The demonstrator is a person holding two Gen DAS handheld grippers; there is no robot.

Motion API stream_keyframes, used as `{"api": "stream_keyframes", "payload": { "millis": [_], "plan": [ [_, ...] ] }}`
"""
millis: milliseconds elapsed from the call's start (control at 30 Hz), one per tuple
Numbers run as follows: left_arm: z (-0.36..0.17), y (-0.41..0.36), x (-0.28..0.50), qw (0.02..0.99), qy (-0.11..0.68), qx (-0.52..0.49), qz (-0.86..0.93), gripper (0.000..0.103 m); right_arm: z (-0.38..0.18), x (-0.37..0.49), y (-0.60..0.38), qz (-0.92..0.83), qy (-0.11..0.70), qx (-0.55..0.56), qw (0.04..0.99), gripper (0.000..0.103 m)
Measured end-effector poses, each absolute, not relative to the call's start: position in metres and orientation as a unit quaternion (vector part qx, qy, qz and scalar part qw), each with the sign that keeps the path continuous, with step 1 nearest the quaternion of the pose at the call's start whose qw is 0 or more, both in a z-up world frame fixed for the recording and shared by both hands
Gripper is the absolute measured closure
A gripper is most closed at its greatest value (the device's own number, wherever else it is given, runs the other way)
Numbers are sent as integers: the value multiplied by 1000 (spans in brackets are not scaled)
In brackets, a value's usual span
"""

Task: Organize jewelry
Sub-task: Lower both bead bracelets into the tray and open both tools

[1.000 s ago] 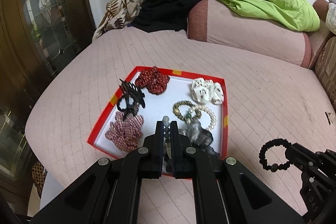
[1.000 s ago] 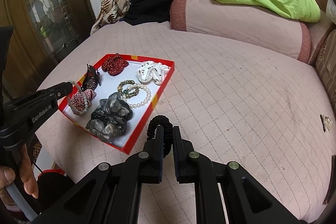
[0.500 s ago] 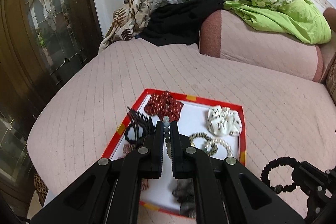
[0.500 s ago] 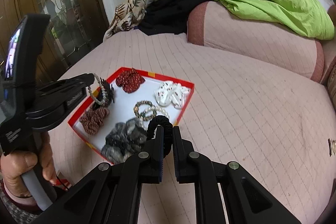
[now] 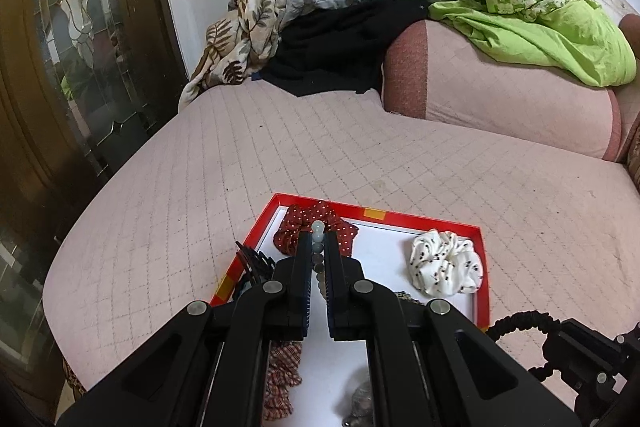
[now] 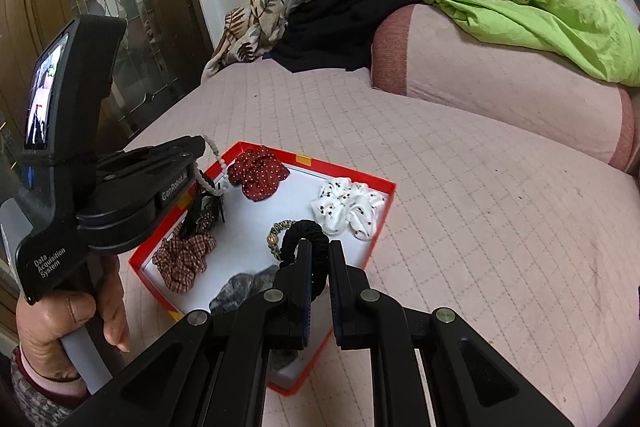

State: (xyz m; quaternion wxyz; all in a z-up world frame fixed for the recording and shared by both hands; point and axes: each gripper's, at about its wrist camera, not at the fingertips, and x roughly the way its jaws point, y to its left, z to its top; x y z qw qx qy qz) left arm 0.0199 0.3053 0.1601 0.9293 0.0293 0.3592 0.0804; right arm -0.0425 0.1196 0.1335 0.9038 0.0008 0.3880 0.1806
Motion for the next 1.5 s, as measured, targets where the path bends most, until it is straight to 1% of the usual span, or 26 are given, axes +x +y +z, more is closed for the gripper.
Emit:
{"api": "stream_keyframes", "payload": {
  "millis": [133, 400, 567, 700, 1067, 1267, 1500],
  "plan": [
    [151, 321, 30, 925, 372, 7, 73, 98, 128, -32, 127, 185, 392, 3, 901, 94],
    [139, 357, 46, 916, 393, -70, 52, 98, 115, -12, 134, 193, 398, 19, 897, 94],
    [131, 367, 52, 909, 402, -110, 21, 98, 107, 4, 140, 200, 404, 37, 892, 94],
    [124, 371, 52, 902, 413, -122, 10, 98, 98, 11, 147, 217, 419, 61, 879, 94],
    [112, 358, 53, 899, 427, -98, -12, 98, 72, 9, 170, 275, 455, 90, 842, 94],
    [103, 341, 57, 902, 431, -35, 15, 98, 57, 6, 181, 281, 469, 85, 833, 94],
    [96, 341, 59, 899, 437, -16, 24, 98, 44, 5, 187, 274, 477, 76, 832, 93]
  ]
}}
